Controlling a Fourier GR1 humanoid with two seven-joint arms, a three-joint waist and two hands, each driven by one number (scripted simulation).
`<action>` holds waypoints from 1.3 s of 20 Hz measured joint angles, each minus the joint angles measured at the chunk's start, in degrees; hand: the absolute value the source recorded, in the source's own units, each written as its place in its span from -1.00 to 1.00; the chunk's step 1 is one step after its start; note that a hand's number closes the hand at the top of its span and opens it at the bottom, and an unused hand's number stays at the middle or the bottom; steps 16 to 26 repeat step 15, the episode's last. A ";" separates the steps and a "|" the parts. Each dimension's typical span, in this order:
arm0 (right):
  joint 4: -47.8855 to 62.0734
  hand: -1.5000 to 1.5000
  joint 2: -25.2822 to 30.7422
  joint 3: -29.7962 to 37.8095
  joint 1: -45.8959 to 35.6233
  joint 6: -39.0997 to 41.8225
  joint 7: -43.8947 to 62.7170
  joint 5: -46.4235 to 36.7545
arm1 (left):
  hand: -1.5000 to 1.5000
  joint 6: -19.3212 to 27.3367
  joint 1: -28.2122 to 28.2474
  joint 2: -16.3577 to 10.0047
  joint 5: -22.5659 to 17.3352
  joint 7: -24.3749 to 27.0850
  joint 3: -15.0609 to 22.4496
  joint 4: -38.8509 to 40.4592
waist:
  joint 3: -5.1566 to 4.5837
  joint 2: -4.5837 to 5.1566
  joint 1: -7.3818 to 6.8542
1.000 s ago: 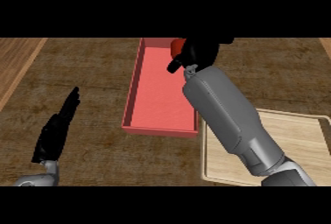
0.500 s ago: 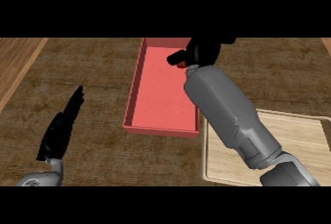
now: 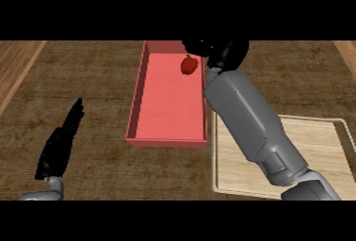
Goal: Pick the bell pepper from the tray and place it in the cardboard box
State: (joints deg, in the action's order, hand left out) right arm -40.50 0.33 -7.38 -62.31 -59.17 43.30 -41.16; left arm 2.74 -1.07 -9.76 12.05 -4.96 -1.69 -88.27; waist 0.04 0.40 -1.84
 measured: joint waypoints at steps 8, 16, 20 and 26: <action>-14.31 -1.00 2.09 2.70 12.03 -4.73 0.48 -2.72 | 0.00 0.37 2.81 -0.69 -0.94 0.87 -2.41 0.27 | -0.04 -1.21 3.55; -39.69 -1.00 6.94 0.14 32.13 -1.77 2.23 -2.99 | 0.00 -0.31 3.90 -1.70 -1.86 0.46 -3.85 -0.82 | -0.05 -1.50 4.89; -39.69 -1.00 6.94 0.14 32.13 -1.77 2.23 -2.99 | 0.00 -0.31 3.90 -1.70 -1.86 0.46 -3.85 -0.82 | -0.05 -1.50 4.89; -39.69 -1.00 6.94 0.14 32.13 -1.77 2.23 -2.99 | 0.00 -0.31 3.90 -1.70 -1.86 0.46 -3.85 -0.82 | -0.05 -1.50 4.89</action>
